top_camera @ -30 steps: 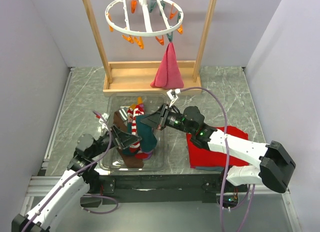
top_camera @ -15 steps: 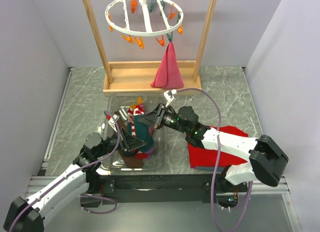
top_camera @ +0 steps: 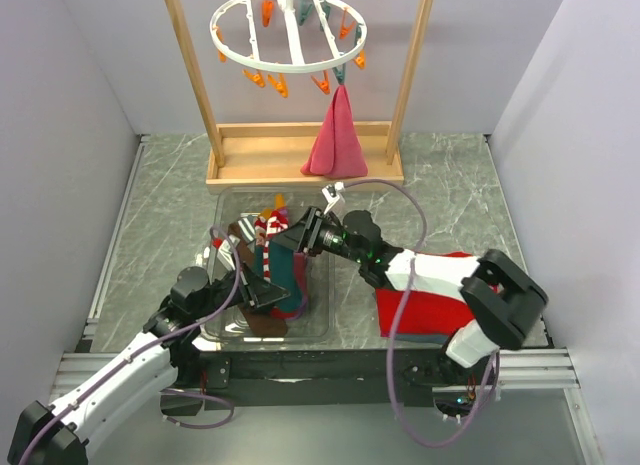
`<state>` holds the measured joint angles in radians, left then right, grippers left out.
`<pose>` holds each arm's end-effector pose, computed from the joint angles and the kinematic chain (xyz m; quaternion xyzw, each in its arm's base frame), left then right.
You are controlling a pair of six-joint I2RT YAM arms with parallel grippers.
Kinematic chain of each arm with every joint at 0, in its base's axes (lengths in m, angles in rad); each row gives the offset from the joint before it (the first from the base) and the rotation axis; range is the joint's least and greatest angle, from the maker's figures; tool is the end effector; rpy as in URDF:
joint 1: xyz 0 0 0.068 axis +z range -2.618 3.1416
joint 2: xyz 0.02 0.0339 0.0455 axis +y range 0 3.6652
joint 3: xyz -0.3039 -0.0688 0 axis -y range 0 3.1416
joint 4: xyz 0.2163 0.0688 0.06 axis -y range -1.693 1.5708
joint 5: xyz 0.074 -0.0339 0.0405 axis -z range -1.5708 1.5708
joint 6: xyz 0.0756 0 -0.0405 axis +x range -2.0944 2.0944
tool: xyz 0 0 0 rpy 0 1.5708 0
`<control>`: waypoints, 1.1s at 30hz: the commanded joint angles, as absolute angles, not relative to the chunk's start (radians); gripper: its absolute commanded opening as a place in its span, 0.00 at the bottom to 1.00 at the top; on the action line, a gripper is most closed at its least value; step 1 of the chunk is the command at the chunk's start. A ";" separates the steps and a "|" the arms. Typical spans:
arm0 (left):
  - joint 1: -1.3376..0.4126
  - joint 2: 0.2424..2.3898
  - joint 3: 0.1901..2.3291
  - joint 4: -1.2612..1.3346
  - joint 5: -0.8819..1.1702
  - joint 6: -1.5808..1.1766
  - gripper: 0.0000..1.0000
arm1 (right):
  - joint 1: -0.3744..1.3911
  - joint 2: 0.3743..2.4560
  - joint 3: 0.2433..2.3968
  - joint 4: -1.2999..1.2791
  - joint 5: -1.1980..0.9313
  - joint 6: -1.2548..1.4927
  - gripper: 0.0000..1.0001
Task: Remove the socks clipped to the hanger
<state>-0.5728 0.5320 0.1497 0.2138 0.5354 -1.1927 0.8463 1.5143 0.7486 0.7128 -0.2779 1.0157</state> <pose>0.0784 -0.0965 0.2193 -0.0623 0.7538 -0.6089 0.2389 0.2143 0.2735 0.3025 -0.0342 0.7241 0.6067 0.3263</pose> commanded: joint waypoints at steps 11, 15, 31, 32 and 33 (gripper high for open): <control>-0.578 0.635 0.129 0.172 0.480 -1.151 0.01 | 0.706 1.809 0.960 0.716 -0.368 0.940 0.49; -0.580 0.638 0.133 0.134 0.443 -1.149 0.01 | 0.701 1.853 0.985 0.692 -0.364 0.917 0.49; -0.580 0.647 0.129 0.090 0.420 -1.144 0.23 | 0.686 1.827 1.080 0.444 -0.244 0.710 0.27; -0.578 0.643 0.129 0.087 0.419 -1.147 0.27 | 0.687 1.818 1.086 0.422 -0.229 0.700 0.30; -0.580 0.631 0.129 0.080 0.417 -1.149 0.31 | 0.686 1.815 1.091 0.407 -0.229 0.678 0.35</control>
<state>-0.5743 0.6518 0.1326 0.0826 0.4210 -1.1526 0.6945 1.8732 1.0370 0.5060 -0.2882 0.7815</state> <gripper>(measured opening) 0.253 0.282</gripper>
